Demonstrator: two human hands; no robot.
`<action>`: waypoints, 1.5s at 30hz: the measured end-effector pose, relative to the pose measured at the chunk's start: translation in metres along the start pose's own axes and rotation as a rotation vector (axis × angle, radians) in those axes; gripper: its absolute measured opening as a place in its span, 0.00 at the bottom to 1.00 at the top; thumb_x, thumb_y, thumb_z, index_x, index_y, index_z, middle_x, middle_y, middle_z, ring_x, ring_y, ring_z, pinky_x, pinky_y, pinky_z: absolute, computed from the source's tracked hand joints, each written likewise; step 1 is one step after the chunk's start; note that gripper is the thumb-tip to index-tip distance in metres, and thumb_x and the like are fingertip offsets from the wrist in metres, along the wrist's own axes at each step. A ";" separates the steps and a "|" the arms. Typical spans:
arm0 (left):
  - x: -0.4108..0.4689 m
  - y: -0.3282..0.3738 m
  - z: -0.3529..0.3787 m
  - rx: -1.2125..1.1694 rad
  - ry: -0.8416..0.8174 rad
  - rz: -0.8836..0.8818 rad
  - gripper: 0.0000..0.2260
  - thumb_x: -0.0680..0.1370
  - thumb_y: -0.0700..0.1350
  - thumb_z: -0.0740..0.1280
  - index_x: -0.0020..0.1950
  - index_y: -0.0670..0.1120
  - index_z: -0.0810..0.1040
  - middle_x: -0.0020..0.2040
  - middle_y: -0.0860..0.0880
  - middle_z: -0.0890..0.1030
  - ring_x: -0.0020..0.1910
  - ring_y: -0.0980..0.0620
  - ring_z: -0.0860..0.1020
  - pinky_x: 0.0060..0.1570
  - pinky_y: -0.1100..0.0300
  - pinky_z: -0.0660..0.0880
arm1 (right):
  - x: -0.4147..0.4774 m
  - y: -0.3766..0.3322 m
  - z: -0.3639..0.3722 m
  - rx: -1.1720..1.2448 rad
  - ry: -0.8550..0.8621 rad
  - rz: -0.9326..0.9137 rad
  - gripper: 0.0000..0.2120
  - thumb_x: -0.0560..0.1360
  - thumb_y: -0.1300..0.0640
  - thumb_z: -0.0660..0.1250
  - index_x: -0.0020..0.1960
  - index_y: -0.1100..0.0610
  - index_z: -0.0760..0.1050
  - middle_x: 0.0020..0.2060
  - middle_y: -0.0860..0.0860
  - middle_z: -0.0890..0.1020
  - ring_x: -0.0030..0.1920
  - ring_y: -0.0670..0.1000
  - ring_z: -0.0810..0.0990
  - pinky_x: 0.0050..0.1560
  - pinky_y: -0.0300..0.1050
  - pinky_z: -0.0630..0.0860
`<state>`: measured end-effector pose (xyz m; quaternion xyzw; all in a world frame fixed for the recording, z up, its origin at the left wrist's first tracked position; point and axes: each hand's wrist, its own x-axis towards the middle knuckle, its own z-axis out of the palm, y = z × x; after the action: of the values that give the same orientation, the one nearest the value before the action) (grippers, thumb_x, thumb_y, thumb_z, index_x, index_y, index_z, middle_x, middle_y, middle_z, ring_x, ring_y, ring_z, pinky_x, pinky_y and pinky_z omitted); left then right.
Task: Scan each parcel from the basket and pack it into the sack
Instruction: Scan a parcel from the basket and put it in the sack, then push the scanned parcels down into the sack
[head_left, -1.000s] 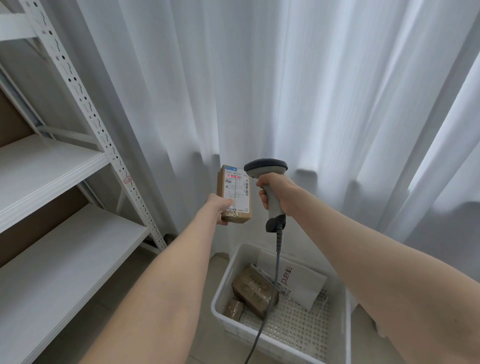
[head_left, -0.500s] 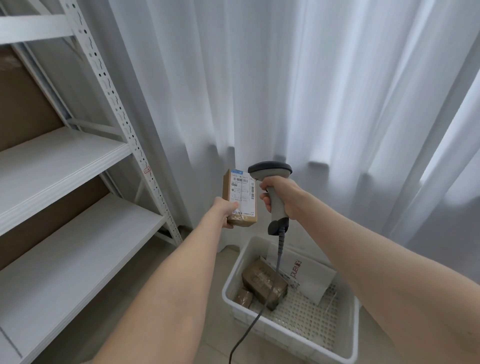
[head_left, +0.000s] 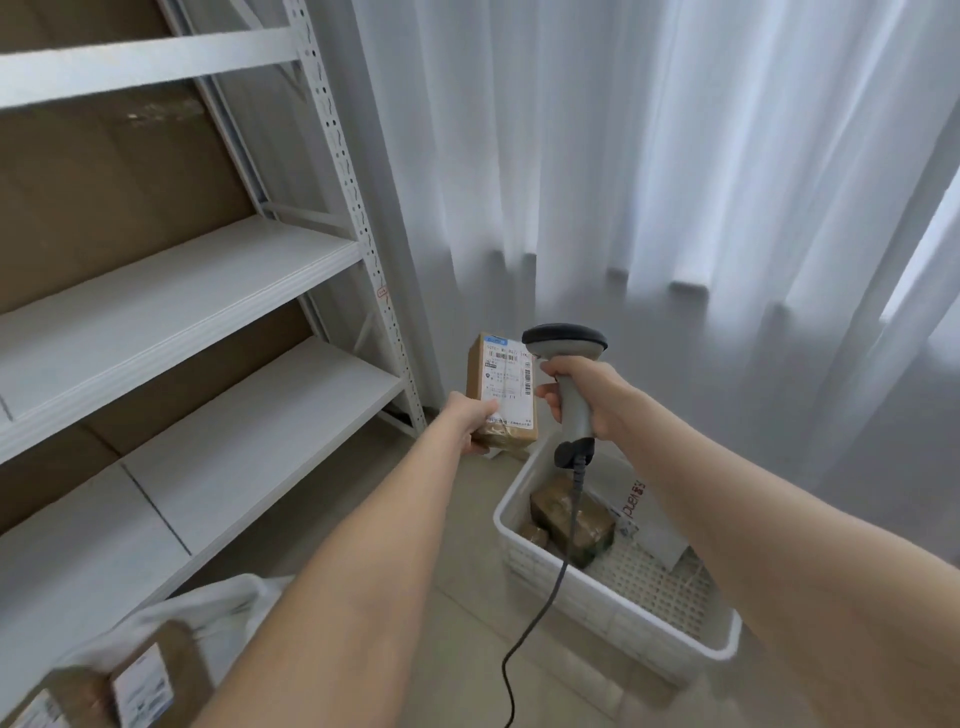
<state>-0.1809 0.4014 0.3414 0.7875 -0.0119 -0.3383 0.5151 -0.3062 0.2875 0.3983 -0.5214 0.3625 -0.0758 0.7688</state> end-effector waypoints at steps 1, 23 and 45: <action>-0.005 -0.008 -0.011 -0.024 0.005 -0.002 0.16 0.78 0.39 0.66 0.63 0.39 0.67 0.54 0.41 0.79 0.41 0.46 0.80 0.32 0.50 0.78 | -0.004 0.007 0.008 0.010 -0.003 0.002 0.07 0.76 0.62 0.68 0.52 0.61 0.73 0.34 0.57 0.82 0.27 0.49 0.76 0.28 0.40 0.76; -0.086 -0.284 -0.412 -0.224 0.427 -0.220 0.15 0.74 0.38 0.68 0.60 0.41 0.75 0.50 0.43 0.82 0.46 0.45 0.81 0.41 0.53 0.80 | -0.060 0.244 0.381 -0.162 -0.262 0.224 0.12 0.74 0.58 0.72 0.54 0.61 0.75 0.42 0.56 0.76 0.38 0.54 0.77 0.40 0.52 0.77; 0.091 -0.471 -0.386 0.098 0.238 -0.353 0.18 0.80 0.43 0.62 0.69 0.45 0.70 0.63 0.43 0.77 0.59 0.41 0.76 0.59 0.48 0.75 | 0.065 0.449 0.405 -0.122 -0.073 0.430 0.18 0.75 0.55 0.71 0.63 0.60 0.75 0.54 0.60 0.80 0.57 0.62 0.80 0.57 0.56 0.78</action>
<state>-0.0560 0.8985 0.0014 0.8358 0.1706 -0.3269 0.4068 -0.1188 0.7574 0.0608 -0.4801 0.4414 0.1309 0.7467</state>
